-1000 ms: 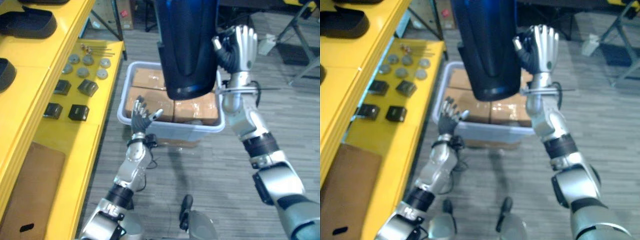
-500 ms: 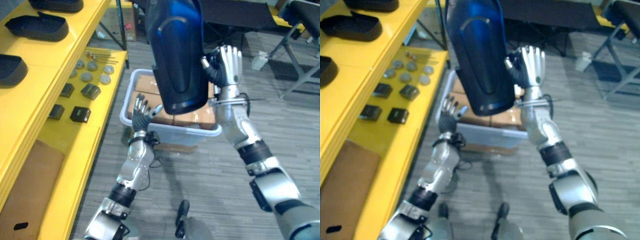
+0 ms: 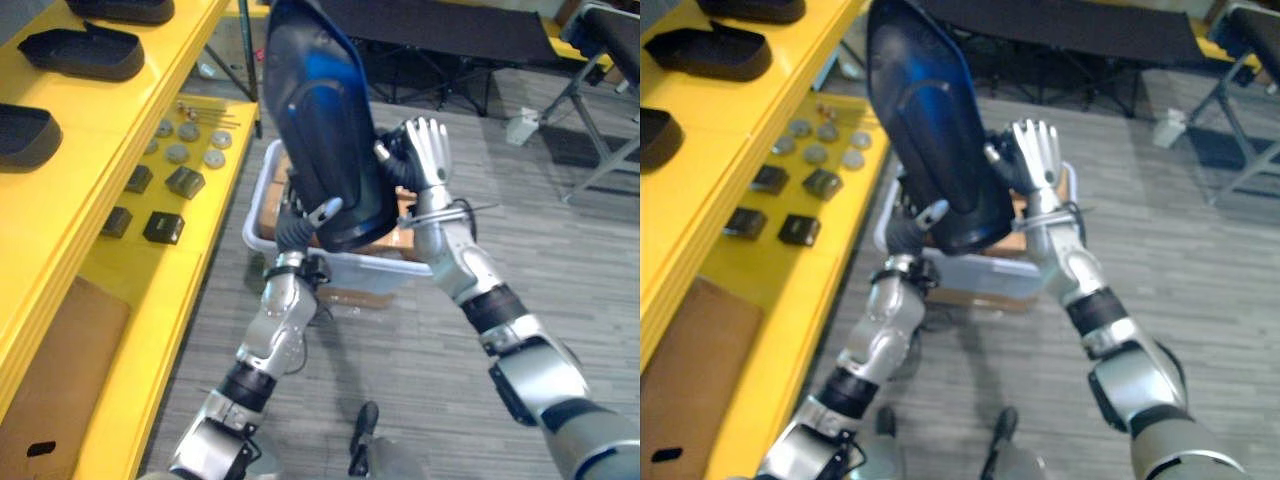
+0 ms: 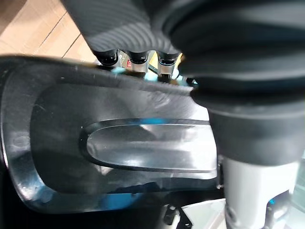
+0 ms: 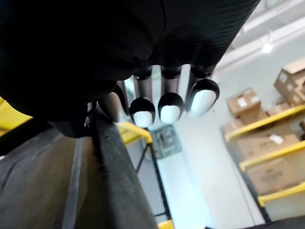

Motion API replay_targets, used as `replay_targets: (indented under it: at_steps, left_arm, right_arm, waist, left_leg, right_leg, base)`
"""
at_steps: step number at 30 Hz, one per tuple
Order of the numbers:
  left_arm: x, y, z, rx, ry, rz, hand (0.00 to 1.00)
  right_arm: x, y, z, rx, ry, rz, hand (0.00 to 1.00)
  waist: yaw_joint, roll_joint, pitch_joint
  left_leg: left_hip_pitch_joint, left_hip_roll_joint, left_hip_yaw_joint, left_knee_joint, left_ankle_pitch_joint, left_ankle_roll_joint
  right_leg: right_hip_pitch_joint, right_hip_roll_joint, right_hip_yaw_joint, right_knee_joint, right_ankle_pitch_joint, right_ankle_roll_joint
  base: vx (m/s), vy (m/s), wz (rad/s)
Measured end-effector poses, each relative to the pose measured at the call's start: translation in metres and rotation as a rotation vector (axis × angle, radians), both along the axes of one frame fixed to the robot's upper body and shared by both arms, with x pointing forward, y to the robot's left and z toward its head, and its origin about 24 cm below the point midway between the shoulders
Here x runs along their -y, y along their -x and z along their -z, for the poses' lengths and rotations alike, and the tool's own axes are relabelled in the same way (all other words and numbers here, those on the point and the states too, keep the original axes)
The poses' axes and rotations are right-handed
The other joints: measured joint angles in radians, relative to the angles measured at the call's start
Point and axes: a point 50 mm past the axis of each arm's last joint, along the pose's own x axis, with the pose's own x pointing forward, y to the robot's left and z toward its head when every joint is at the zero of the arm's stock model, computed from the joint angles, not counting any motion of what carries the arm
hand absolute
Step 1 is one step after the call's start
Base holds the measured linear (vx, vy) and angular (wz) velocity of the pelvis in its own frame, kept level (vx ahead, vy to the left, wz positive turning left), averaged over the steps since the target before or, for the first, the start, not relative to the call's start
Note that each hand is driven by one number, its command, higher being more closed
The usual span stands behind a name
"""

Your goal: Walk over and take plastic housings, then place them on the shelf

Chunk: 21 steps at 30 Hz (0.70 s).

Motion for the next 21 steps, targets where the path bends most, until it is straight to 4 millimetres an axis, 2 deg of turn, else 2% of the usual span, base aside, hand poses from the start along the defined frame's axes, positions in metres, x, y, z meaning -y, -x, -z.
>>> replay_targets:
  at_steps: [7, 8, 15, 21]
  left_arm:
    - [-0.009, -0.003, 0.004, -0.028, -0.030, -0.081, 0.00]
    - [-0.010, -0.003, 0.004, -0.033, -0.030, -0.088, 1.00]
    - [-0.022, -0.009, 0.019, -0.106, -0.063, -0.200, 1.00]
    - [-0.032, -0.008, 0.012, -0.030, -0.034, -0.275, 1.00]
  right_arm:
    - [-0.018, 0.004, 0.001, 0.001, -0.028, -0.070, 1.00]
    - [-0.019, 0.004, 0.002, 0.001, -0.030, -0.074, 1.00]
    - [-0.034, 0.019, 0.021, -0.059, -0.097, -0.180, 1.00]
    - [-0.039, 0.032, 0.027, -0.076, -0.181, -0.239, 1.00]
  waist:
    - [0.000, 0.000, 0.000]
    - [0.000, 0.000, 0.000]
    - [-0.004, -0.019, -0.012]
    - [-0.015, -0.019, -0.012]
  left_leg:
    - [-0.001, 0.001, 0.003, 0.003, 0.000, 0.000]
    - [-0.001, 0.001, 0.003, 0.003, -0.001, 0.000]
    - [-0.001, 0.009, 0.005, 0.015, -0.007, -0.003]
    - [-0.001, 0.015, 0.007, 0.037, -0.020, -0.004]
  right_leg:
    - [0.004, 0.004, 0.004, -0.019, 0.013, 0.000]
    - [0.005, 0.004, 0.004, -0.020, 0.014, -0.001]
    - [0.007, 0.013, 0.010, -0.026, 0.016, -0.003]
    - [0.016, 0.016, 0.013, -0.033, 0.017, -0.004]
  base:
    - [0.00, 0.003, -0.01]
    - [0.00, 0.000, 0.00]
    - [0.00, 0.004, -0.02]
    - [0.00, 0.004, -0.01]
